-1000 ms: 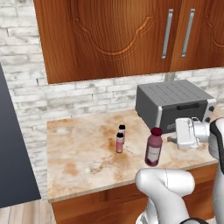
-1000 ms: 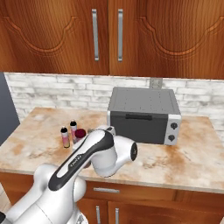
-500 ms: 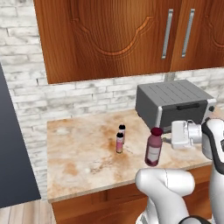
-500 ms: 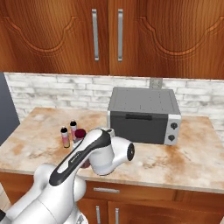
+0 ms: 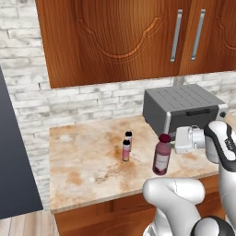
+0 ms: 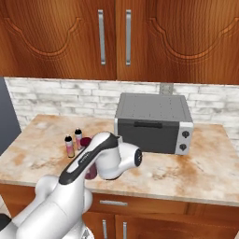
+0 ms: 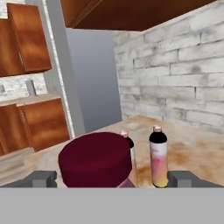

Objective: Move the drinks to the dining counter.

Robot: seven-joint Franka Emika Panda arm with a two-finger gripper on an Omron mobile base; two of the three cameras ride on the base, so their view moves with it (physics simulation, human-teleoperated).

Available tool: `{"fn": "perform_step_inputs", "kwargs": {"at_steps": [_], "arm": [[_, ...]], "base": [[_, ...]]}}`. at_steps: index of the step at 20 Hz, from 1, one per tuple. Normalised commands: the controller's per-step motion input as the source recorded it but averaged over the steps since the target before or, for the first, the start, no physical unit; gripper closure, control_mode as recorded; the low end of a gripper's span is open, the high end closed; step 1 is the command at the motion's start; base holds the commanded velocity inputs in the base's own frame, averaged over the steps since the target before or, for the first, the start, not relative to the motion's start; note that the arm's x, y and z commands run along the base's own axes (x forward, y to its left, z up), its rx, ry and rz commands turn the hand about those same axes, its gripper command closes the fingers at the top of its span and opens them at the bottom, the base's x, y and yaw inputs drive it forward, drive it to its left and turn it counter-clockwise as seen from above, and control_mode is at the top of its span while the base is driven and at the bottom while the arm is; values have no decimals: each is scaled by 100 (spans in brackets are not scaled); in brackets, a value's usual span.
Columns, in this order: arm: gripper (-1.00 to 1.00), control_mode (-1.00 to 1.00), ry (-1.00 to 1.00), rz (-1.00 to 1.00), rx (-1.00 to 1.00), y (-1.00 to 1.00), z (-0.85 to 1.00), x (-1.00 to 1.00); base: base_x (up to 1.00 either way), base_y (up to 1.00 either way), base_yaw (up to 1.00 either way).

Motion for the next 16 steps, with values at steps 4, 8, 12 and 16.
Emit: {"fn": "perform_step_inputs", "kwargs": {"at_steps": [4,8,12,16], "arm": [[-100,-100,0,0,0,3,-2,0],[-100,-100,0,0,0,12,0,0],[-100,-100,0,0,0,25,0,-11],[-100,-100,0,0,0,22,0,-17]], "base": [[0,0,0],[0,0,0],[0,0,0],[0,0,0]]}}
